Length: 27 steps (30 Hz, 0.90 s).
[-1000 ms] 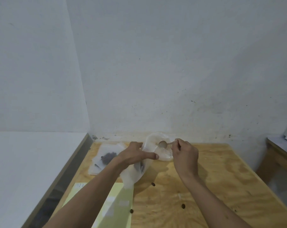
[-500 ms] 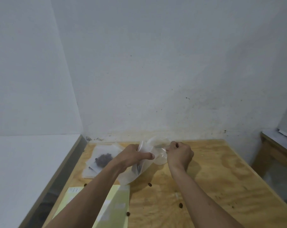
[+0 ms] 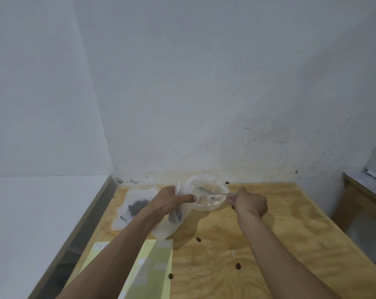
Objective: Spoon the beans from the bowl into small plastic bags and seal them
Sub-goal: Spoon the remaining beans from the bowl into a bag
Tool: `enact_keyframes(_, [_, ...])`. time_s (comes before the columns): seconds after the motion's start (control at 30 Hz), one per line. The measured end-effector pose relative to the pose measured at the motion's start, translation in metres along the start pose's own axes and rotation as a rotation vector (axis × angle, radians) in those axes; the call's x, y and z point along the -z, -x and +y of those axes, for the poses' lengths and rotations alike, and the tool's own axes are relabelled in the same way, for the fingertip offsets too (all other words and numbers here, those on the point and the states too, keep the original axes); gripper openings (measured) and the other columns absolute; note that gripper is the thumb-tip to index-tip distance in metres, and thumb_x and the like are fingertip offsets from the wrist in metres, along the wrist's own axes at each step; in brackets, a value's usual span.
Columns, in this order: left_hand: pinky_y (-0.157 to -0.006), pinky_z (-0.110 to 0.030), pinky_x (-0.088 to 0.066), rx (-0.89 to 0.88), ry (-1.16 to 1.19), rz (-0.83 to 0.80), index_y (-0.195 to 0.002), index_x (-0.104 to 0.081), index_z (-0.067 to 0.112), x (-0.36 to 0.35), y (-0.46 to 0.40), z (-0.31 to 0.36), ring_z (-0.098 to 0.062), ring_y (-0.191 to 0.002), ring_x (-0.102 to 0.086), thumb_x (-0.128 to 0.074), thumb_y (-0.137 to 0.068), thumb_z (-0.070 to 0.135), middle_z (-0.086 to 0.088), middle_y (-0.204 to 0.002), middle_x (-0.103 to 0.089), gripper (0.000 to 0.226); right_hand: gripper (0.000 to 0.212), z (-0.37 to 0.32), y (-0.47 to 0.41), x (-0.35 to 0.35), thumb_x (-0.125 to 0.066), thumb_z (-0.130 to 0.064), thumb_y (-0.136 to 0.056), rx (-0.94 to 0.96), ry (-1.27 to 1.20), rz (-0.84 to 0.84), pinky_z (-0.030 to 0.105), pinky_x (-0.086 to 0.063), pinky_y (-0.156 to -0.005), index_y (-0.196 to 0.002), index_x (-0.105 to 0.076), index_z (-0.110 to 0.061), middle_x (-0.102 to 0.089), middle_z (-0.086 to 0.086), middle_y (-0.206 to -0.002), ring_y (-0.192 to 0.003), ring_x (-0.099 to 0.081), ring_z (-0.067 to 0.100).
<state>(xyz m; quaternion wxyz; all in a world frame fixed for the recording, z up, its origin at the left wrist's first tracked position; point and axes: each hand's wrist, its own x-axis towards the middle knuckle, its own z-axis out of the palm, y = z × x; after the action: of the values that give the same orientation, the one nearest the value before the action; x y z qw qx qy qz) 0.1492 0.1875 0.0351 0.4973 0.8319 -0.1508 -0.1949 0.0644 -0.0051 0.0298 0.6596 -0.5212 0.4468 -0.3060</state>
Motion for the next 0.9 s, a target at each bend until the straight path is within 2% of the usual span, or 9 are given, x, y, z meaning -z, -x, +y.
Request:
enact_keyframes(0.07, [-0.069, -0.029, -0.047, 0.016, 0.015, 0.014, -0.102, -0.070, 0.006, -0.003, 0.003, 0.001, -0.022, -0.081, -0.068, -0.081, -0.079, 0.043, -0.011, -0.094, -0.073, 0.044, 0.035, -0.001, 0.001, 0.006, -0.051, -0.007, -0.094, 0.044, 0.055, -0.006, 0.025, -0.048, -0.047, -0.064, -0.067, -0.002, -0.070, 0.001, -0.052, -0.049, -0.071, 0.015])
enact_keyframes(0.13, [-0.073, -0.032, -0.051, 0.032, 0.037, 0.017, -0.101, -0.072, 0.008, -0.007, 0.003, 0.000, -0.025, -0.088, -0.072, -0.081, -0.077, 0.048, -0.013, -0.099, -0.075, 0.047, 0.036, -0.004, 0.001, 0.012, -0.050, -0.006, -0.094, 0.056, 0.048, -0.002, 0.024, -0.046, -0.046, -0.063, -0.067, -0.003, -0.072, 0.004, -0.058, -0.055, -0.073, 0.018])
enact_keyframes(0.23, [-0.083, -0.038, -0.057, 0.045, 0.049, 0.023, -0.099, -0.075, 0.013, -0.009, 0.000, -0.004, -0.024, -0.089, -0.074, -0.082, -0.072, 0.053, -0.010, -0.097, -0.077, 0.049, 0.035, -0.009, 0.000, 0.019, -0.051, -0.005, -0.095, 0.021, -0.024, 0.036, 0.031, -0.056, -0.056, -0.063, -0.064, -0.002, -0.072, 0.006, -0.059, -0.058, -0.073, 0.019])
enact_keyframes(0.3, [-0.081, -0.036, -0.056, 0.056, 0.048, 0.027, -0.097, -0.075, 0.015, -0.010, -0.002, -0.006, -0.022, -0.088, -0.073, -0.082, -0.072, 0.054, -0.008, -0.097, -0.077, 0.047, 0.035, -0.011, 0.000, 0.023, -0.053, -0.006, -0.096, 0.008, -0.029, 0.042, 0.035, -0.060, -0.065, -0.063, -0.065, -0.003, -0.069, 0.003, -0.052, -0.059, -0.073, 0.020])
enact_keyframes(0.43, [-0.077, -0.034, -0.057, 0.043, 0.011, 0.039, -0.096, -0.075, 0.018, -0.015, -0.003, -0.006, -0.019, -0.085, -0.072, -0.082, -0.072, 0.055, -0.004, -0.093, -0.077, 0.044, 0.037, -0.013, 0.003, 0.026, -0.055, -0.007, -0.096, 0.038, -0.009, 0.017, 0.037, -0.061, -0.069, -0.061, -0.066, -0.003, -0.070, 0.003, -0.053, -0.061, -0.074, 0.021])
enact_keyframes(0.57, [-0.078, -0.031, -0.055, 0.009, 0.019, -0.010, -0.100, -0.075, 0.021, -0.018, 0.004, -0.002, -0.017, -0.090, -0.071, -0.083, -0.075, 0.046, -0.004, -0.101, -0.076, 0.037, 0.035, -0.022, 0.002, 0.030, -0.055, -0.008, -0.093, 0.167, 0.042, -0.011, 0.033, -0.060, -0.065, -0.061, -0.067, -0.001, -0.071, 0.003, -0.053, -0.057, -0.074, 0.020])
enact_keyframes(0.67, [-0.088, -0.033, -0.054, -0.003, 0.052, -0.036, -0.101, -0.075, 0.025, -0.018, 0.009, 0.000, -0.014, -0.094, -0.071, -0.085, -0.075, 0.042, 0.001, -0.102, -0.077, 0.032, 0.035, -0.030, 0.003, 0.034, -0.053, -0.010, -0.095, 0.342, 0.158, -0.042, 0.028, -0.057, -0.058, -0.065, -0.067, 0.003, -0.071, 0.003, -0.055, -0.057, -0.074, 0.016])
enact_keyframes(0.73, [-0.082, -0.029, -0.055, -0.015, 0.080, -0.047, -0.100, -0.073, 0.029, -0.020, 0.013, 0.003, -0.011, -0.094, -0.070, -0.085, -0.076, 0.041, 0.006, -0.100, -0.076, 0.029, 0.036, -0.033, 0.006, 0.034, -0.052, -0.009, -0.096, 0.421, 0.198, -0.063, 0.029, -0.058, -0.058, -0.068, -0.067, 0.005, -0.071, 0.004, -0.056, -0.058, -0.074, 0.016])
enact_keyframes(0.9, [-0.083, -0.028, -0.054, -0.045, 0.067, -0.004, -0.102, -0.070, 0.034, -0.022, 0.015, 0.006, -0.010, -0.098, -0.069, -0.088, -0.068, 0.050, 0.008, -0.109, -0.072, 0.041, 0.033, -0.038, 0.013, 0.029, -0.051, -0.009, -0.094, 0.370, 0.120, -0.093, 0.025, -0.054, -0.058, -0.071, -0.066, 0.010, -0.072, 0.004, -0.056, -0.054, -0.073, 0.012])
